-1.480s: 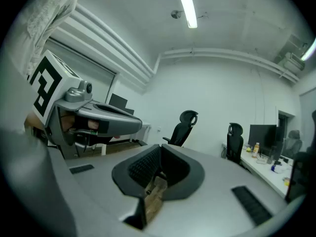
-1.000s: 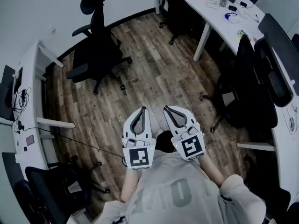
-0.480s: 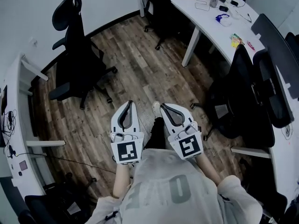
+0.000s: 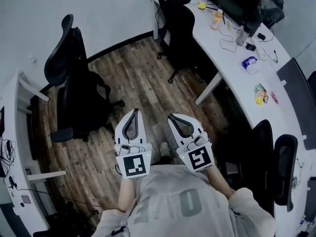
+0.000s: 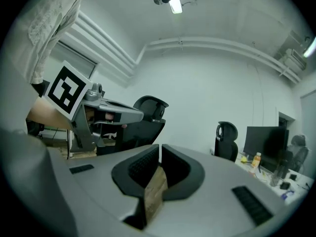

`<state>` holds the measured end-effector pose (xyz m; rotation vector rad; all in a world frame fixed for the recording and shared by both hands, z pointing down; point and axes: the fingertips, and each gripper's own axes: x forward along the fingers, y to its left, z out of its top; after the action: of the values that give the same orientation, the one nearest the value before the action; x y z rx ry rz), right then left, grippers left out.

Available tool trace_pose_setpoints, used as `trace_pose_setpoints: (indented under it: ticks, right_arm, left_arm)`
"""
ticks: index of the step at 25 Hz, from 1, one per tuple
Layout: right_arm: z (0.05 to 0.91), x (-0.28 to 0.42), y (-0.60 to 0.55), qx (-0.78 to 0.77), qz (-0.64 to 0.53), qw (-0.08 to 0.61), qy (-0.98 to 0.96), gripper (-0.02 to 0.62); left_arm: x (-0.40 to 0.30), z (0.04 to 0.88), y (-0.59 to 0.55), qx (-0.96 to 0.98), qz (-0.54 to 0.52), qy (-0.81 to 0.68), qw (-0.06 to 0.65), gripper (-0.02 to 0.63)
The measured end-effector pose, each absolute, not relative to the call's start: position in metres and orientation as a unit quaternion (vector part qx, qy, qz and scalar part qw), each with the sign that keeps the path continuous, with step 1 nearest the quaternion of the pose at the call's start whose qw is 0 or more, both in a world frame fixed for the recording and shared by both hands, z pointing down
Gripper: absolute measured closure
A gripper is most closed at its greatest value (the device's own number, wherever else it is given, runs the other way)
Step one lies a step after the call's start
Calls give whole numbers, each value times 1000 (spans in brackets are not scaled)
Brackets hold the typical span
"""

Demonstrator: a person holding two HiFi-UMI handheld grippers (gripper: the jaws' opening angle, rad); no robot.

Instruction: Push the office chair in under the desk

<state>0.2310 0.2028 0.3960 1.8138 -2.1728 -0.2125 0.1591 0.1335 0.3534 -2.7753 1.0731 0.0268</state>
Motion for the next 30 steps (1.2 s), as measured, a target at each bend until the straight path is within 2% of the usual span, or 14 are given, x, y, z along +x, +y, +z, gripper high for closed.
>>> trace_pose_setpoints:
  ticks: [11, 13, 15, 17, 19, 23, 27, 30]
  right_arm:
    - [365, 264, 37, 554, -101, 120, -818, 566]
    - [366, 263, 11, 529, -103, 119, -834, 566]
    - [362, 258, -17, 508, -102, 83, -851, 566]
    - [353, 258, -42, 488, -93, 43, -867, 566]
    - [345, 264, -69, 471, -83, 28, -877, 565]
    - [329, 267, -118, 432, -84, 9, -898, 565]
    - [327, 254, -150, 366, -76, -1, -928, 565]
    - [328, 239, -169, 317, -57, -12, -947, 565]
  left_arm:
    - [186, 322, -8, -889, 20, 450, 81, 589]
    - [188, 326, -27, -878, -8, 467, 108, 589]
    - [193, 328, -49, -865, -49, 476, 150, 589]
    - [199, 329, -70, -859, -56, 488, 147, 589]
    - [203, 325, -90, -850, -46, 507, 135, 589]
    - [198, 310, -127, -819, -51, 549, 158, 589]
    - [177, 312, -151, -785, -20, 613, 93, 589]
    - [161, 314, -160, -760, -37, 642, 89, 589]
